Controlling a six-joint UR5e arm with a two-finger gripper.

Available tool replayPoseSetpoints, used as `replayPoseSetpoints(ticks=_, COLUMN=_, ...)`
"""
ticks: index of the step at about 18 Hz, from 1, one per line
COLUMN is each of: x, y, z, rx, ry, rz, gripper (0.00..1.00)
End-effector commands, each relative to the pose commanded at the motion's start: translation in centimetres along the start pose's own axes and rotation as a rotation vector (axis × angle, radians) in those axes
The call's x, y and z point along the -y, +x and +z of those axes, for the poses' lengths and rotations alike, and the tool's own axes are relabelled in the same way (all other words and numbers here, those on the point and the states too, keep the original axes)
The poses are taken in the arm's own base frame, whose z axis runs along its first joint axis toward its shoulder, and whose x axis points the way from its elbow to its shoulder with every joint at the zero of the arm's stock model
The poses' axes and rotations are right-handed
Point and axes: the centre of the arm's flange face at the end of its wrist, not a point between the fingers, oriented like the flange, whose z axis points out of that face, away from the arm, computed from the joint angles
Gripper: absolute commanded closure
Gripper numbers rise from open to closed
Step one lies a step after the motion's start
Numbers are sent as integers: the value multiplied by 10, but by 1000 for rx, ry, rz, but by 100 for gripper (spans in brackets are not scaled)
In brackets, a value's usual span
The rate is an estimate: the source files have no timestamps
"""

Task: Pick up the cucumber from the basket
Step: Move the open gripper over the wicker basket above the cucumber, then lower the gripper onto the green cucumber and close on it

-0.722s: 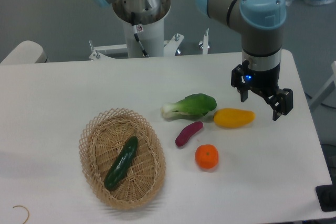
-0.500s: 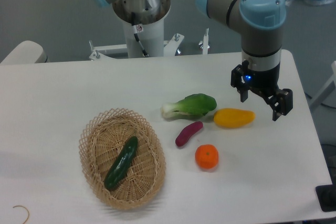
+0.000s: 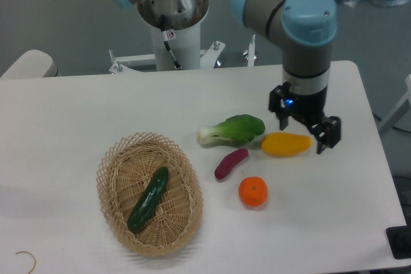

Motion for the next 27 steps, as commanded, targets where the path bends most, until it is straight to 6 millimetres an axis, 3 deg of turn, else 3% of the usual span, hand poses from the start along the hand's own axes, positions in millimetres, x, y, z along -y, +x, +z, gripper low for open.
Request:
replayPoseSetpoints(ticks=8, x=91, y=104, z=41, rx=-85, ry=-7, rz=-337, gripper=0)
replayPoseSetpoints(ticks=16, x=157, y=187, z=104, rx=-182, ry=-72, rz=-307, gripper=0)
replayPoseSetpoints(ticks=19, x=171, y=200, z=126, rx=-170, ry=-65, rz=-274, gripper=0)
replayPoseSetpoints(ticks=21, x=174, y=201, z=126, rx=-160, ry=-47, rz=-265, gripper=0)
replayPoseSetpoints(ticks=24, x=179, y=215, z=142, rx=-174, ry=-67, rz=-194, gripper=0)
replayPoseSetpoints(ticks=27, x=179, y=214, z=141, rx=-164, ry=-60, rz=-144, gripper=0)
